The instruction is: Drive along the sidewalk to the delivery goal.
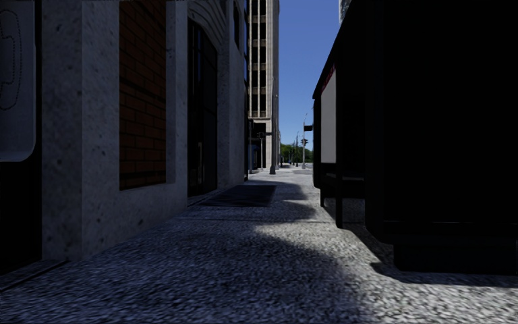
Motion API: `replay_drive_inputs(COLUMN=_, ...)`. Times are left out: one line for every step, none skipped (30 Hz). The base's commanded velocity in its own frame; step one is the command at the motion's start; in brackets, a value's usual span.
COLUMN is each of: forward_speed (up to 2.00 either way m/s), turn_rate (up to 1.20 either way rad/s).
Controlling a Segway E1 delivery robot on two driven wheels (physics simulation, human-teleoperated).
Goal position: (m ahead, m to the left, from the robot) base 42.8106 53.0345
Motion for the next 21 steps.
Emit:
replay_drive_inputs(forward_speed=2.0, turn_rate=0.0)
replay_drive_inputs(forward_speed=2.0, turn_rate=0.0)
replay_drive_inputs(forward_speed=2.0, turn_rate=0.0)
replay_drive_inputs(forward_speed=2.0, turn_rate=0.0)
replay_drive_inputs(forward_speed=2.0, turn_rate=0.0)
replay_drive_inputs(forward_speed=2.0, turn_rate=0.0)
replay_drive_inputs(forward_speed=2.0, turn_rate=0.0)
replay_drive_inputs(forward_speed=2.0, turn_rate=0.0)
replay_drive_inputs(forward_speed=2.0, turn_rate=0.0)
replay_drive_inputs(forward_speed=2.0, turn_rate=0.0)
replay_drive_inputs(forward_speed=2.0, turn_rate=0.0)
replay_drive_inputs(forward_speed=2.0, turn_rate=0.0)
replay_drive_inputs(forward_speed=2.0, turn_rate=0.0)
replay_drive_inputs(forward_speed=2.0, turn_rate=0.0)
replay_drive_inputs(forward_speed=2.0, turn_rate=0.0)
replay_drive_inputs(forward_speed=2.0, turn_rate=0.0)
replay_drive_inputs(forward_speed=2.0, turn_rate=0.0)
replay_drive_inputs(forward_speed=2.0, turn_rate=0.0)
replay_drive_inputs(forward_speed=2.0, turn_rate=0.0)
replay_drive_inputs(forward_speed=2.0, turn_rate=-0.1)
replay_drive_inputs(forward_speed=2.0, turn_rate=-0.16)
